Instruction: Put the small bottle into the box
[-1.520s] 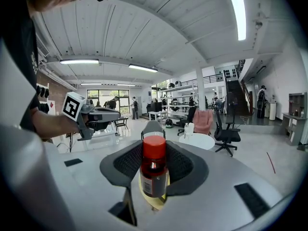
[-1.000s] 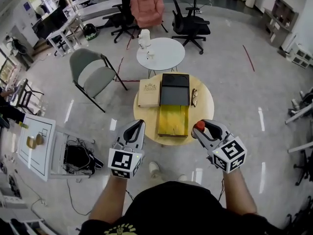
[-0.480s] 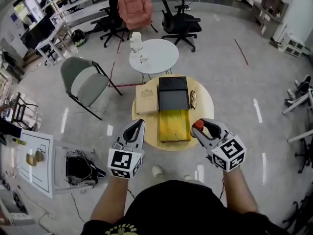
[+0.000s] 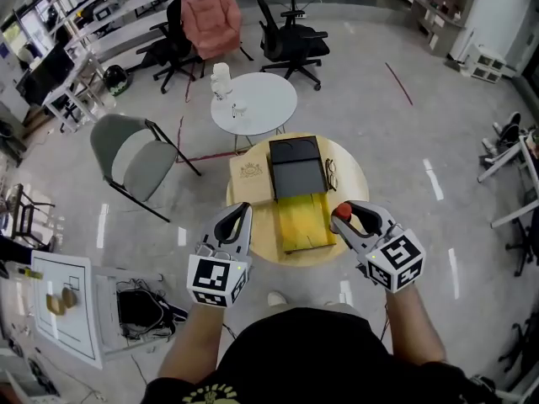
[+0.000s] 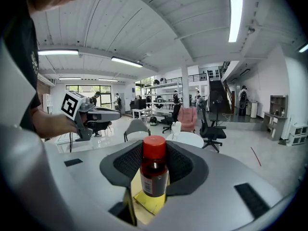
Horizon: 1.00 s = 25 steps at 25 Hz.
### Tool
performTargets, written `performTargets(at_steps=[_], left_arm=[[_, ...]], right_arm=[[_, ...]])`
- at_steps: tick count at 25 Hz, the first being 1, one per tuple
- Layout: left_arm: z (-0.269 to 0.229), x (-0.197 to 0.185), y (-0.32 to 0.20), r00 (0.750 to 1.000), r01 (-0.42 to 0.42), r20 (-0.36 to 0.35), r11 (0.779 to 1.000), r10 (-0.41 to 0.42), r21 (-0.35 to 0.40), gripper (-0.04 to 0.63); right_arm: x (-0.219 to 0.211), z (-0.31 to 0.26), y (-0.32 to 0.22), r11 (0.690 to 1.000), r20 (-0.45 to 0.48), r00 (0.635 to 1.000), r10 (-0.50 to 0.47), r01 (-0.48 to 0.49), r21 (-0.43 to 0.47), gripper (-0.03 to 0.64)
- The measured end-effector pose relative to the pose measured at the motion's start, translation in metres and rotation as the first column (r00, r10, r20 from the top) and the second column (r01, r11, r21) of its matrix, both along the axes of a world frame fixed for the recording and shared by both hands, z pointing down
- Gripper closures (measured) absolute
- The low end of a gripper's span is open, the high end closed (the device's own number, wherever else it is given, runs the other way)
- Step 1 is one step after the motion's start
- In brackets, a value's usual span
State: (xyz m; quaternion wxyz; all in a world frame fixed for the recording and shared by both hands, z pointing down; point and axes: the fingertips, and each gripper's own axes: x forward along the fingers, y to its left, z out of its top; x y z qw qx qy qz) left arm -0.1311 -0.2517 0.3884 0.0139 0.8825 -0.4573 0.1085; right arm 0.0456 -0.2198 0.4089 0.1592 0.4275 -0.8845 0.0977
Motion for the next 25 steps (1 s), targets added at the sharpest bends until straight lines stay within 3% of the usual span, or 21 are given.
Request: performTargets(at_steps=[12,25], left_arm=[[0.023,-0.034,-0.020,0.997,-0.081,-0.002,0.996,0.081,-0.028,0.577],[0.066,-0.029,-0.050,0.997,-0.080,0.003,0.993,0.081,-0.086,0.577]], right_arm=[[-0.037,0.015,-0.013,0.997,-0.032,0.996,0.078,-0.079,-0.021,0.463],[-0.033,0.056,-0.041,0.994,-0.052,0.997,0.061,-0.066,-0.090,0.463]])
